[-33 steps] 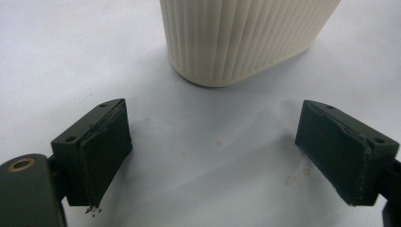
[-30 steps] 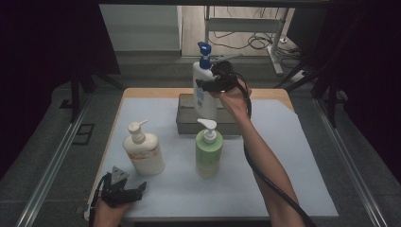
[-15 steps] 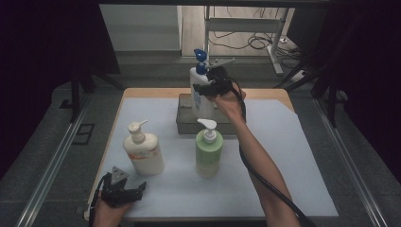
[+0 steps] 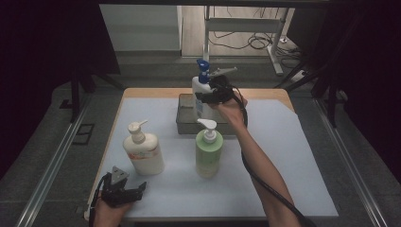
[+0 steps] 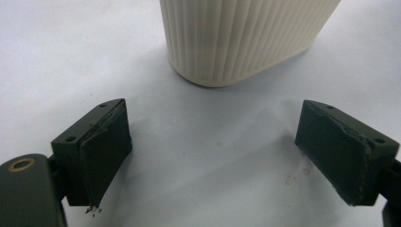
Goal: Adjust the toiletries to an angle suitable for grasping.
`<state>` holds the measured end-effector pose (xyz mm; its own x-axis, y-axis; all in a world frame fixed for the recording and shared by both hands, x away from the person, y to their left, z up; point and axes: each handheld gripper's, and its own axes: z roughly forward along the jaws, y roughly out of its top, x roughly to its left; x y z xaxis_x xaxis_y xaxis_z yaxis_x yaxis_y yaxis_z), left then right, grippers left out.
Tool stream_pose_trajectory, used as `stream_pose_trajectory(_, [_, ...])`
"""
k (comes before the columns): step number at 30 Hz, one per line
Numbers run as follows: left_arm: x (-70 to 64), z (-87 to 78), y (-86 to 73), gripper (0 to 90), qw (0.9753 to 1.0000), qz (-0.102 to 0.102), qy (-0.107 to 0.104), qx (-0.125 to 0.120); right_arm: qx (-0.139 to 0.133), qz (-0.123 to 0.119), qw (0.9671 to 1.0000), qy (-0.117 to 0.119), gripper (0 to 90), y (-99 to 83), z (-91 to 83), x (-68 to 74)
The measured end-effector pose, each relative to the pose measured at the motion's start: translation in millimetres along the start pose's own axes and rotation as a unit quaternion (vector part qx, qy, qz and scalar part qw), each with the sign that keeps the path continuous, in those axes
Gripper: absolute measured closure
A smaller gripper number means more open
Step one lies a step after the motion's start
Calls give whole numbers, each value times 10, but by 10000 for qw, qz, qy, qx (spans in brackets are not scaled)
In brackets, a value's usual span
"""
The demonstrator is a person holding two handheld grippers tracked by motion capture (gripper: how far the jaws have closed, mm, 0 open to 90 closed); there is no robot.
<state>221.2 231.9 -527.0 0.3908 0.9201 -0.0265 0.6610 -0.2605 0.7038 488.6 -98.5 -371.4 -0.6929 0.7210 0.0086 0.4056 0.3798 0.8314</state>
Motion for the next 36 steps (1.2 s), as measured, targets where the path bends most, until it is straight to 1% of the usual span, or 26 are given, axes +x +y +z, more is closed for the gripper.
stream_pose_trajectory(13, [1, -1, 1, 107, 10000, 7, 6, 3, 193, -16, 9998, 52, 397, -186, 50, 27])
stream_pose_trajectory(14, [0, 0, 1, 107, 10000, -1, 4, 2, 157, -23, 9999, 45, 397, -193, 52, 30])
stream_pose_trajectory(22, [-1, 0, 0, 107, 10000, 1, 6, 3, 232, -90, 9997, 45, 386, -177, 59, 56])
stream_pose_trajectory(29, [-1, 0, 1, 108, 10000, 0, 4, 4, 244, 54, 9996, 149, 371, -173, 51, 21])
stream_pose_trajectory(36, [-1, 0, 1, 107, 10000, 1, 5, 5, 286, 21, 9993, 235, 356, -206, -3, -4])
